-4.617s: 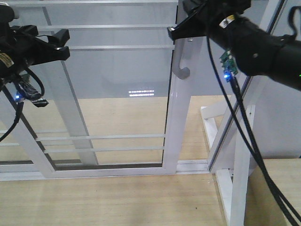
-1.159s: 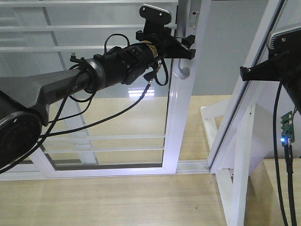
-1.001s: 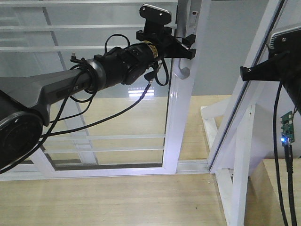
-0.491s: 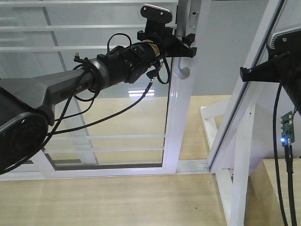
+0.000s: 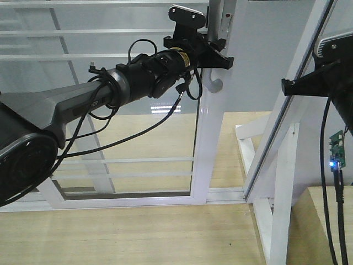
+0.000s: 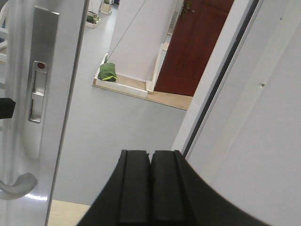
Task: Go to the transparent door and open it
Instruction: 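Close the left gripper around the vertical silver handle, then pull the handle with the left gripper, sliding the door panel open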
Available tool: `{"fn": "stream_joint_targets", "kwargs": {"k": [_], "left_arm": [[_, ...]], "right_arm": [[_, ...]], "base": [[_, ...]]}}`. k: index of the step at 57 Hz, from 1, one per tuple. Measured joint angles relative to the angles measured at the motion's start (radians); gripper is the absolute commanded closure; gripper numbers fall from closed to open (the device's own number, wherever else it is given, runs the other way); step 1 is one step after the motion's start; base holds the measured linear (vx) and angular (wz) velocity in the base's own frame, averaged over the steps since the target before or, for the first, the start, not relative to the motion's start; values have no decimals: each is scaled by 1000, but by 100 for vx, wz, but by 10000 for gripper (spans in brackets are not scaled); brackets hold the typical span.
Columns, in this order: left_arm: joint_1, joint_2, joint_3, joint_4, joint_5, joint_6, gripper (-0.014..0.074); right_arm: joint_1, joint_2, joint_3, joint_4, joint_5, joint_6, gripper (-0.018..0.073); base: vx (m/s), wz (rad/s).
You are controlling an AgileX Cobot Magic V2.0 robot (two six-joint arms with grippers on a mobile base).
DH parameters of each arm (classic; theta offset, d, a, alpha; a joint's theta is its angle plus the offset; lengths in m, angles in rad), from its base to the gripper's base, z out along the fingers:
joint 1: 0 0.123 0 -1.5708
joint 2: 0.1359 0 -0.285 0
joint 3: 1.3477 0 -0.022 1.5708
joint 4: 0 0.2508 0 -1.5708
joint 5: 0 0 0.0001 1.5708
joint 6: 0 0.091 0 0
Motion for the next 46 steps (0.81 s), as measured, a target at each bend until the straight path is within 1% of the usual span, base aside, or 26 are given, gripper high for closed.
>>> {"fn": "stream_joint_targets", "kwargs": {"k": [12, 33, 46], "left_arm": [[-1, -23, -7, -5, 79, 37, 599], [9, -57, 1, -8, 172, 41, 596], [26, -77, 4, -8, 219, 44, 596]], "right_arm": [[0, 0, 0, 1, 1, 0, 561], [0, 0, 0, 1, 2, 0, 561], [0, 0, 0, 1, 2, 0, 561]], "base": [[0, 0], [0, 0], [0, 0]]}}
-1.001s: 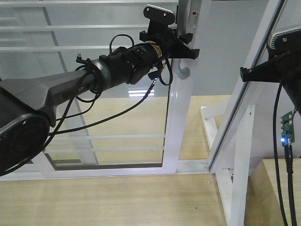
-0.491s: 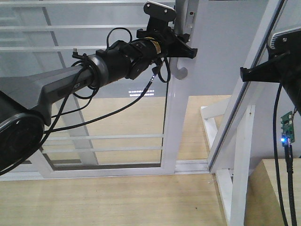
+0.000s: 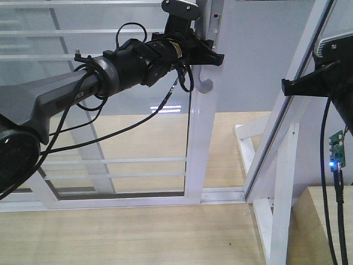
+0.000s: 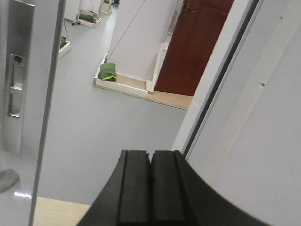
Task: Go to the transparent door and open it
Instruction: 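Pull the handle with the left gripper, sliding the door panel open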
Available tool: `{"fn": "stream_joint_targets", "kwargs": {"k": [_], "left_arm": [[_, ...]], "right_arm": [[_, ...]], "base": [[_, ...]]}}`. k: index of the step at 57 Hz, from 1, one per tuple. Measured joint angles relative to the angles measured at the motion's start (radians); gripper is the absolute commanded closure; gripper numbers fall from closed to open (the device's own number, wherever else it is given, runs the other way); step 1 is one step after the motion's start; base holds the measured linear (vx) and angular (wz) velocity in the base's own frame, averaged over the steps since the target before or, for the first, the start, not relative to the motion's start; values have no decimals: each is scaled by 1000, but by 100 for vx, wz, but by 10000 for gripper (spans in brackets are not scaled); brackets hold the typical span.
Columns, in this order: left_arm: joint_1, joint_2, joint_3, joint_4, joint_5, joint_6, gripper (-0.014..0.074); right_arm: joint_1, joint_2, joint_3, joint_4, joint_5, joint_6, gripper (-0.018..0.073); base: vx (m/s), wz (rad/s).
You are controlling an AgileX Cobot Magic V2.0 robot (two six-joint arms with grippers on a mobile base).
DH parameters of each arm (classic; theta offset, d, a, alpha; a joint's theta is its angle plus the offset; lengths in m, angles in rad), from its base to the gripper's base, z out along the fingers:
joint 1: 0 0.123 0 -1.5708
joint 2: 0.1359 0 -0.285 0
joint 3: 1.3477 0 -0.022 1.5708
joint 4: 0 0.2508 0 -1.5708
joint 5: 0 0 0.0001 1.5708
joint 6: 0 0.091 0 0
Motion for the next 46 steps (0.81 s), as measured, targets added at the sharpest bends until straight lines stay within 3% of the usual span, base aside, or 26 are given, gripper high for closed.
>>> {"fn": "stream_joint_targets", "kwargs": {"k": [46], "left_arm": [[50, -53, 15, -16, 140, 4, 596]], "right_arm": [[0, 0, 0, 0, 2, 0, 561]], "base": [[0, 0]]}}
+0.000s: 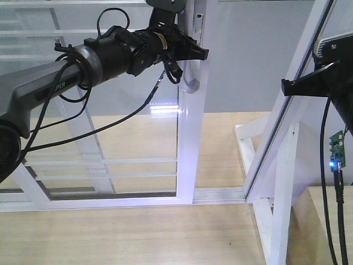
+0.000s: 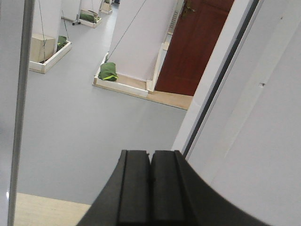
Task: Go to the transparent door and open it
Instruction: 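Pull the handle with the left gripper, sliding the door panel open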
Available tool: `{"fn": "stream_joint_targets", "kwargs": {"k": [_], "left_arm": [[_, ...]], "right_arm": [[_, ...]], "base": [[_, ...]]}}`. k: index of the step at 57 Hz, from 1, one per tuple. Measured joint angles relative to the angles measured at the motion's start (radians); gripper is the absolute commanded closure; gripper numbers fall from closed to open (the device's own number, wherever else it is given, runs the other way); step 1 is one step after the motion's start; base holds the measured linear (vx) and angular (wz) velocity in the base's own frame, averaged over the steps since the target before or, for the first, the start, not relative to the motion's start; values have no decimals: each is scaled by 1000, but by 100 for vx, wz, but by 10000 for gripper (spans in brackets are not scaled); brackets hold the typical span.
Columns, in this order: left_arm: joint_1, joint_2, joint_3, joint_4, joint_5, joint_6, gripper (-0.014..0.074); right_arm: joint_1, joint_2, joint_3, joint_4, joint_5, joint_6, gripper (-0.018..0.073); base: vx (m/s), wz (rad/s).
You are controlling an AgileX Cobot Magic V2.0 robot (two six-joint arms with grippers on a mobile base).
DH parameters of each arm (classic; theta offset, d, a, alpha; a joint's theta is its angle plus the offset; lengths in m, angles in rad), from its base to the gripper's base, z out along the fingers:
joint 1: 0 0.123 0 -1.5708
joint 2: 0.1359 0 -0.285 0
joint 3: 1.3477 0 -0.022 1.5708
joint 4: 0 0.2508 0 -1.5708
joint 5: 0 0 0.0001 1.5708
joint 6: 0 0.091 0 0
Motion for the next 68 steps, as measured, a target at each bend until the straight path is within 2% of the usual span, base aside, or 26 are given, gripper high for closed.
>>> {"fn": "stream_joint_targets", "kwargs": {"k": [30, 54, 68], "left_arm": [[31, -26, 3, -18, 60, 1, 596], [85, -77, 14, -18, 210, 2, 596], [123, -112, 20, 21, 299, -4, 596]], "right_arm": [[0, 0, 0, 1, 4, 0, 561], [0, 0, 0, 5, 9, 0, 561], [0, 0, 0, 7, 22, 0, 561]], "base": [[0, 0], [0, 0], [0, 0]]}}
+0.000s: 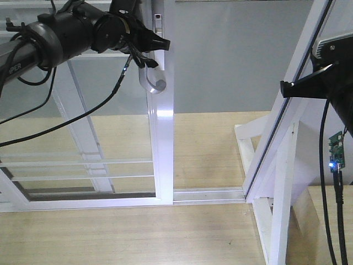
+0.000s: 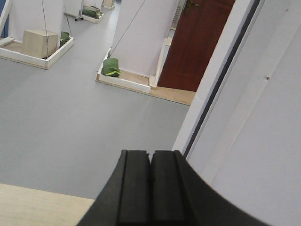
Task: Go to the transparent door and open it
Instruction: 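Pull the handle with the left gripper, sliding the door panel open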
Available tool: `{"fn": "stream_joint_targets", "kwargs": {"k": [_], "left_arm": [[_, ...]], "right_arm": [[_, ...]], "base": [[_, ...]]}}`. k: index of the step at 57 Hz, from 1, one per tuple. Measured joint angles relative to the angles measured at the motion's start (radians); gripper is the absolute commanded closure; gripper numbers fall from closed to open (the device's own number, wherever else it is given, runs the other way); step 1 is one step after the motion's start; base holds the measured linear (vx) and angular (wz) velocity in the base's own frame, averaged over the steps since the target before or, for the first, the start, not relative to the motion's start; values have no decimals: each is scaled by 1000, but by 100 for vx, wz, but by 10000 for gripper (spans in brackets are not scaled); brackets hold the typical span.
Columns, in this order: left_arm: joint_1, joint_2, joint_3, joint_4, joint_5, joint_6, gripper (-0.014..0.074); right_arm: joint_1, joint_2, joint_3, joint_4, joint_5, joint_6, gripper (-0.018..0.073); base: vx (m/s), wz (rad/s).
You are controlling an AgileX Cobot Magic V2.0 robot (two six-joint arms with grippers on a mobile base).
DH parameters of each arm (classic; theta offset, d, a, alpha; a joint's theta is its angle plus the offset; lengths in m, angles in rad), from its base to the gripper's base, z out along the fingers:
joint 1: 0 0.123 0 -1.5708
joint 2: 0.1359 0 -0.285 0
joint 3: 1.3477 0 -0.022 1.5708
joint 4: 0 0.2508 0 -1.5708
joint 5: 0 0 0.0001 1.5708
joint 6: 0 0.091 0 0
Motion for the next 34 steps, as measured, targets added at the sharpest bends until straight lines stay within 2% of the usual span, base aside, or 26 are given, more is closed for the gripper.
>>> {"fn": "stream_joint_targets", "kwargs": {"k": [34], "left_arm": [[125, -77, 5, 12, 120, -5, 596]], "right_arm": [[0, 0, 0, 0, 2, 0, 561]], "base": [[0, 0]]}}
